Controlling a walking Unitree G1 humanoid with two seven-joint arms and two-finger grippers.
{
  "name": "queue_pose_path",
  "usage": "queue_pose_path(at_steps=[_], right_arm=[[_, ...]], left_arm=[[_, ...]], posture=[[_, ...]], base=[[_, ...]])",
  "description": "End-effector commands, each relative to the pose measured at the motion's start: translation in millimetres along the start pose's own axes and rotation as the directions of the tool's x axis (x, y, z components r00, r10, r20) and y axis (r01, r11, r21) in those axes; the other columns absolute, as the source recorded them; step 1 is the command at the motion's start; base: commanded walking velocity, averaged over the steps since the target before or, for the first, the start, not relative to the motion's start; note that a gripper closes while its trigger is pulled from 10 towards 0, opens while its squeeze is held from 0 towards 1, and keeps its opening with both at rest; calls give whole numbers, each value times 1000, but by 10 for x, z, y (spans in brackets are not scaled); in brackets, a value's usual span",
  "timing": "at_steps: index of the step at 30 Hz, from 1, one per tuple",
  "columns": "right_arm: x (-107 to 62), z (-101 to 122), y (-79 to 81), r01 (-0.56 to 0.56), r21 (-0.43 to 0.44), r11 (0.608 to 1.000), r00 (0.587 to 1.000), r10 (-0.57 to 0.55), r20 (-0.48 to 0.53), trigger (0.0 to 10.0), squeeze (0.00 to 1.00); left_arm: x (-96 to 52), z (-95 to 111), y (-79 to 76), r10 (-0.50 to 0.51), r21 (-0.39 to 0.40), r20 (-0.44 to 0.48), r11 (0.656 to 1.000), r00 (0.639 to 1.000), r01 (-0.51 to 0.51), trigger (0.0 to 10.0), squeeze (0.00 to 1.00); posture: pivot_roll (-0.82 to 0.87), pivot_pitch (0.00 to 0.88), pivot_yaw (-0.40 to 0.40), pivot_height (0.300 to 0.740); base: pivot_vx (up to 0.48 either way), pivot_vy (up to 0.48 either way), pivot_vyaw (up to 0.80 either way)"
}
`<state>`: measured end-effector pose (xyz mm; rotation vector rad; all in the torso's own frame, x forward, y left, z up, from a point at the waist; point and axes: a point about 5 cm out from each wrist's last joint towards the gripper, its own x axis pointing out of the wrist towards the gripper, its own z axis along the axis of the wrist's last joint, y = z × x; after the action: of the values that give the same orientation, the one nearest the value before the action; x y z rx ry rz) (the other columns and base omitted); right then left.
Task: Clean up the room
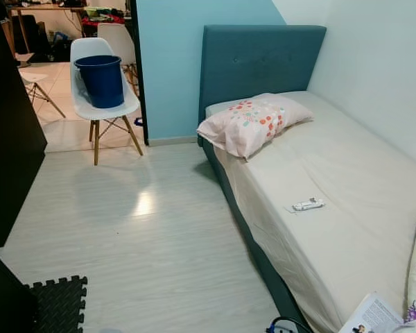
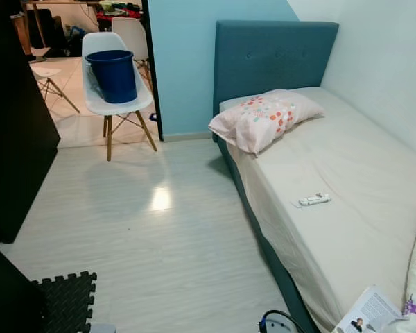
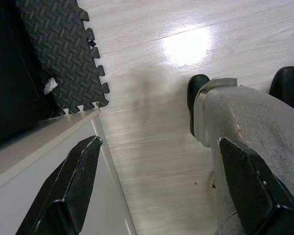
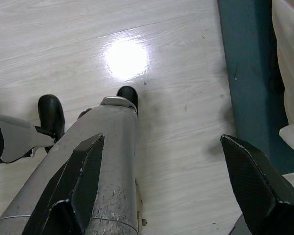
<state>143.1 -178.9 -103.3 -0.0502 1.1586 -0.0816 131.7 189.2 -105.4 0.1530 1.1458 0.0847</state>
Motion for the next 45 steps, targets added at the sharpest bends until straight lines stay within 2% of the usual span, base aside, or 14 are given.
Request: queue_pose_path(at_steps=[1, 3, 9, 10, 15, 16, 27, 31, 37, 39, 43, 44, 45], right_arm=[[6, 493, 4, -44, 136, 990, 992, 27, 124, 10000, 0], [7, 479, 7, -49, 131, 990, 992, 33, 121, 10000, 0], [7, 474, -14, -46, 134, 990, 992, 30, 119, 10000, 0], [7, 466, -43, -37, 128, 991, 993, 22, 116, 10000, 0], [8, 446, -74, -28, 143, 989, 994, 12, 109, 10000, 0], [9, 420, -76, -22, 132, 991, 995, 8, 99, 10000, 0], [10, 363, -57, -18, 123, 992, 996, 7, 91, 10000, 0], [10, 350, -74, -12, 107, 994, 996, 3, 85, 10000, 0], [9, 355, -92, -25, 81, 996, 995, 17, 96, 10000, 0], [6, 368, -98, -52, 86, 995, 992, 42, 117, 10000, 0], [5, 370, -104, -56, 78, 995, 992, 46, 121, 10000, 0], [5, 363, -114, -51, 70, 996, 992, 42, 118, 10000, 0], [5, 363, -114, -51, 70, 996, 992, 42, 118, 10000, 0]], left_arm=[[32, 347, 210, -17, -125, 55, 992, 998, 24, 10000, 0], [32, 370, 178, -29, -104, 61, 994, 998, 35, 10000, 0], [32, 395, 72, -54, -110, 66, 992, 996, 61, 10000, 0], [29, 380, -21, -66, -124, 62, 990, 996, 74, 10000, 0], [24, 360, -117, -77, -140, 56, 987, 995, 85, 10000, 0], [20, 349, -174, -84, -136, 53, 987, 995, 91, 10000, 0], [3, 321, -328, -101, -131, 49, 986, 994, 107, 10000, 0], [2, 296, -334, -100, -151, 43, 983, 994, 106, 10000, 0], [4, 264, -284, -100, -139, 53, 984, 994, 107, 10000, 0], [9, 233, -178, -108, -119, 66, 986, 992, 116, 10000, 0], [10, 212, -127, -109, -112, 68, 987, 992, 116, 10000, 0], [11, 175, -50, -99, -97, 67, 990, 993, 105, 10000, 0], [11, 175, -50, -99, -97, 67, 990, 993, 105, 10000, 0]], posture=[[-46, 0, -37, 740], [-40, 0, -36, 740], [-50, 0, -42, 740], [-55, 0, -44, 740], [-49, 0, -53, 740], [-45, 0, -46, 740], [-48, 0, -49, 740], [-48, 0, -55, 740], [-47, 0, -64, 740], [-48, 0, -74, 740], [-49, 0, -74, 740], [-54, 0, -75, 740], [-54, 0, -75, 740]], base=[[0, 0, 0], [0, 0, 0], [0, 0, 0], [0, 0, 0], [0, 0, 0], [0, 0, 0], [0, 0, 0], [0, 0, 0], [0, 0, 0], [0, 0, 0], [0, 0, 0], [0, 0, 0], [0, 0, 0]])
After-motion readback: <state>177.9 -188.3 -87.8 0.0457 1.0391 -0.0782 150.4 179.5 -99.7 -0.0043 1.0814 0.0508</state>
